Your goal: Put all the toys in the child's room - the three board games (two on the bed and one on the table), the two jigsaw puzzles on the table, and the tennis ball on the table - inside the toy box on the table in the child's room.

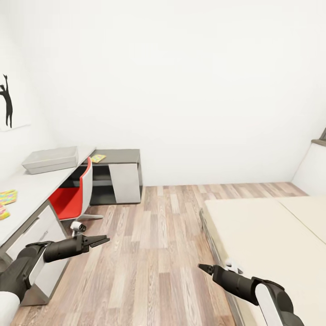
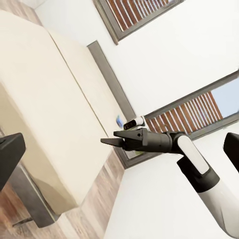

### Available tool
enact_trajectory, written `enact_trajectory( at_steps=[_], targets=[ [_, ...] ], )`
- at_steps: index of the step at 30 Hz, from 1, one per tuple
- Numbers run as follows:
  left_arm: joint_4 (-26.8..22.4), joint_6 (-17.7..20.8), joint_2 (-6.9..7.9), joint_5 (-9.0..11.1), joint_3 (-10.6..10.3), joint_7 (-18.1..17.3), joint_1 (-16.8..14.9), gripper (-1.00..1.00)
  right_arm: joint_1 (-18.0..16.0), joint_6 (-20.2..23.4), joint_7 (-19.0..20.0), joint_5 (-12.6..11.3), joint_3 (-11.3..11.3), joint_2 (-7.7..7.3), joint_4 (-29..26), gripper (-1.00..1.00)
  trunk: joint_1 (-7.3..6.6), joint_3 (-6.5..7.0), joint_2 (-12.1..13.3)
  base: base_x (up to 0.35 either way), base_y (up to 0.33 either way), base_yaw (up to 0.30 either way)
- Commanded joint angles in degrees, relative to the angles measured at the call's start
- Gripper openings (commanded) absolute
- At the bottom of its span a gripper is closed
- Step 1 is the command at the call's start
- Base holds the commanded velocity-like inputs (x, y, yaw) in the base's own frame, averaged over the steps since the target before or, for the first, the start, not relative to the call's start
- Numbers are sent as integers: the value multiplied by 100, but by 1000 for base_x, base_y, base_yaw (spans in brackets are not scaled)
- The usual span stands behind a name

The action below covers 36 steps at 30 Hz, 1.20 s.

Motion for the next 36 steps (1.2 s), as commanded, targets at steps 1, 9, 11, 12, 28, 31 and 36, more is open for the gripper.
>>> enact_trajectory(
  at_steps=[1, 9, 11, 12, 28, 31, 36],
  targets=[
    [1, 61, 0, -1, -2, -21, -6, 100, -4, 26, 57, 48, -11, 1, -4, 100, 4, -13, -13, -2, 0, 207],
    [1, 61, 0, -1, -2, -21, -6, 100, -4, 26, 57, 48, -11, 1, -6, 100, 4, -13, -13, -1, 0, 73],
    [1, 61, 0, -1, -2, -21, -6, 100, -4, 26, 57, 48, -11, 1, -7, 100, 4, -13, -13, 0, 0, 14],
    [1, 61, 0, -1, -2, -21, -6, 100, -4, 26, 57, 48, -11, 1, -6, 100, 4, -13, -13, 0, 0, 10],
    [1, 61, 0, -1, -3, -21, -6, 100, -4, 26, 57, 48, -11, 13, -8, 100, 4, -13, -13, -10, 0, 1],
    [1, 61, 0, -1, -3, -21, -6, 100, -4, 26, 57, 48, -11, 16, -9, 100, 4, -13, -13, 0, 0, 0],
    [1, 61, 0, -1, -2, -21, -6, 100, -4, 26, 57, 50, -11, 18, -9, 100, 4, -13, -13, -6, 0, 0]
  ],
)
